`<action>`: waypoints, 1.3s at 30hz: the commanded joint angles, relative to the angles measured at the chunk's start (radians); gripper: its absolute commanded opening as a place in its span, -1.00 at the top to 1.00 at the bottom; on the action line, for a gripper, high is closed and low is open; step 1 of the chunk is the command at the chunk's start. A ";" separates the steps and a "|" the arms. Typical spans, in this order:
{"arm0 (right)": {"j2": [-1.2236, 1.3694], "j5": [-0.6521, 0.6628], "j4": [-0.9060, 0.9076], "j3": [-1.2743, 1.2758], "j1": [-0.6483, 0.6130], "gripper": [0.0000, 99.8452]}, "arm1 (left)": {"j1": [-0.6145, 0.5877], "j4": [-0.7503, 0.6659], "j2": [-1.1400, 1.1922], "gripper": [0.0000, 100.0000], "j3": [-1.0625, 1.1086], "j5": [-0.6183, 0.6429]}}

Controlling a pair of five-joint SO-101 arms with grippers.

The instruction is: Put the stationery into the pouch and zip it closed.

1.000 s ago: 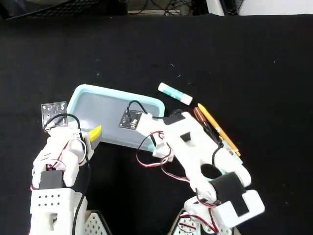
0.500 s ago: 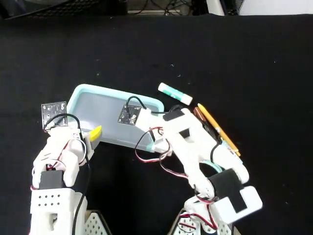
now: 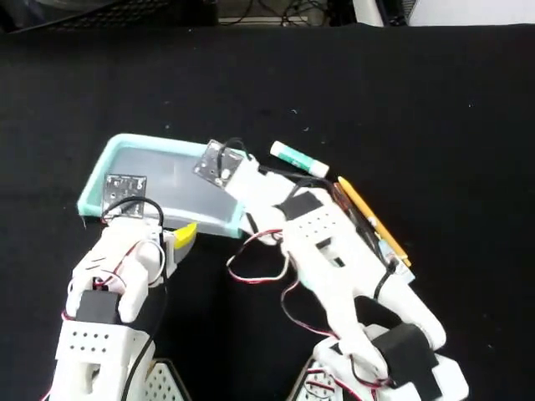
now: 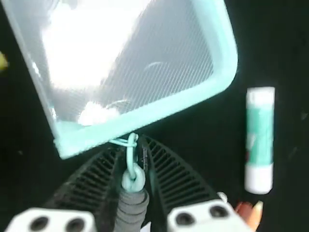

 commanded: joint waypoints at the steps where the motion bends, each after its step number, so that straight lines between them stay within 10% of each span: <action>1: -0.027 -0.015 0.018 -0.113 -0.044 0.98 | 0.042 0.061 -0.009 0.36 -0.094 -0.008; 39: -0.174 -0.110 0.121 -0.128 -0.117 0.98 | 0.117 -0.178 -0.009 0.36 0.021 0.091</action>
